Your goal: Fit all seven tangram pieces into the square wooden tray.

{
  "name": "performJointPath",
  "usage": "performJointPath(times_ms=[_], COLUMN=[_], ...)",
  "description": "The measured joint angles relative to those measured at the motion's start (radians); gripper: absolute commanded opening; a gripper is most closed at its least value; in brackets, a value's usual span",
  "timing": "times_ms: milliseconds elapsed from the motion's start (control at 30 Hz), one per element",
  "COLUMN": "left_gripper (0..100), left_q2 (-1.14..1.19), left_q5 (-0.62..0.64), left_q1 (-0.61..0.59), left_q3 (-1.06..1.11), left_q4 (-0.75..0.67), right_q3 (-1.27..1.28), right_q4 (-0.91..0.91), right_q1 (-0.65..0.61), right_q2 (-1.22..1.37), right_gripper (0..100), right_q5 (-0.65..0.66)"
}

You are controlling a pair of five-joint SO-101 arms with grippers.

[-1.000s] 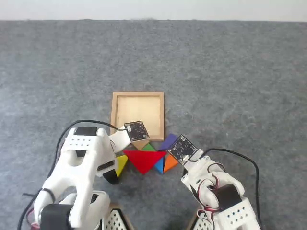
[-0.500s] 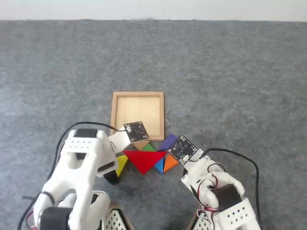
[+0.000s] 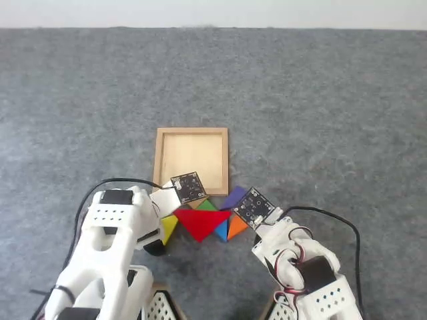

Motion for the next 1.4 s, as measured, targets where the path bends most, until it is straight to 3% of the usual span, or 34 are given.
performJointPath(times_ms=[400, 933, 1400], left_gripper=[30, 21, 19], left_q2=[0.002, 0.002, -0.011], left_q5=[-0.034, -0.034, -0.034], left_q1=[0.0, 0.003, 0.005], left_q3=[0.0, 0.023, -0.029], left_q4=[-0.015, -0.038, 0.011], right_q3=[0.0, 0.0, 0.0], right_q4=[0.0, 0.0, 0.0], right_q1=[0.0, 0.0, 0.0], right_q2=[0.0, 0.0, 0.0], right_gripper=[0.8, 0.8, 0.8], right_q5=[0.0, 0.0, 0.0])
